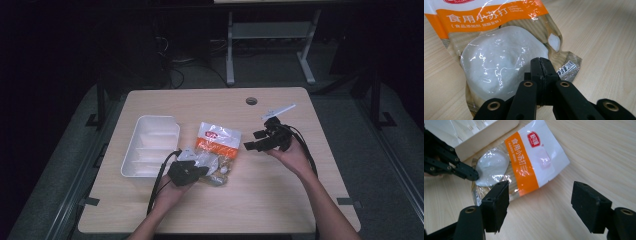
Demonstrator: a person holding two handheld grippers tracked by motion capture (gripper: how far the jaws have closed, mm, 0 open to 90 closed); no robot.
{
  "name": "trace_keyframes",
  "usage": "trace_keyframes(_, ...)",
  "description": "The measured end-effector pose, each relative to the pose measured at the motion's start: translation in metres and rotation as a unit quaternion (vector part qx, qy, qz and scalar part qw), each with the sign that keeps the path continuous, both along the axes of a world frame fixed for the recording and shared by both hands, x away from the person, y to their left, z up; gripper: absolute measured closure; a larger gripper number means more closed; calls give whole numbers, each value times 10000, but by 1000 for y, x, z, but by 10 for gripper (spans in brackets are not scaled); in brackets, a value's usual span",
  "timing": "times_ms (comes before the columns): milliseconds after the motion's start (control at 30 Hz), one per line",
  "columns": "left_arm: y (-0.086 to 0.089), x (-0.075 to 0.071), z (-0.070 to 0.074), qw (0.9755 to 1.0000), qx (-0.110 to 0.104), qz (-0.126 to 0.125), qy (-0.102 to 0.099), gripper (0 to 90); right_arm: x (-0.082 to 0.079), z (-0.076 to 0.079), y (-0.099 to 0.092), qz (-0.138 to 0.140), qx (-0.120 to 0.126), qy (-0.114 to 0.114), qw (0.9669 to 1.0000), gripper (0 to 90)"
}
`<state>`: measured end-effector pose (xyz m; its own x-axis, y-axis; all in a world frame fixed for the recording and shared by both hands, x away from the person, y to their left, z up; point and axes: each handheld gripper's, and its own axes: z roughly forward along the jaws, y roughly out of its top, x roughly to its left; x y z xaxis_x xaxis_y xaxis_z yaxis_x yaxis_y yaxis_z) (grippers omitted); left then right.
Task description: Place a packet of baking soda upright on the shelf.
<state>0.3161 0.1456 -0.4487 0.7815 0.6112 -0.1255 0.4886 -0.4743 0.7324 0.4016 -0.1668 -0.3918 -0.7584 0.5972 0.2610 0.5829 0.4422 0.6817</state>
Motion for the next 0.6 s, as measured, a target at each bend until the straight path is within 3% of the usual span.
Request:
trace_keyframes(200, 1, 0, 0, 10000, -30, 8, 19, 900, 19, -2, 16, -4, -204, 106, 9997, 300)
trace_keyframes(267, 1, 0, -1, 10000, -55, 11, 24, 900, 23, -5, 19, -53, -172, 72, 9998, 306)
trace_keyframes(500, 1, 1, -1, 10000, -54, 1, 21, 900, 36, -29, 23, -219, -120, 449, 9987, 306)
trace_keyframes(600, 1, 1, -1, 10000, -60, 1, 25, 900, 37, -33, 25, -187, -125, 459, 9987, 316)
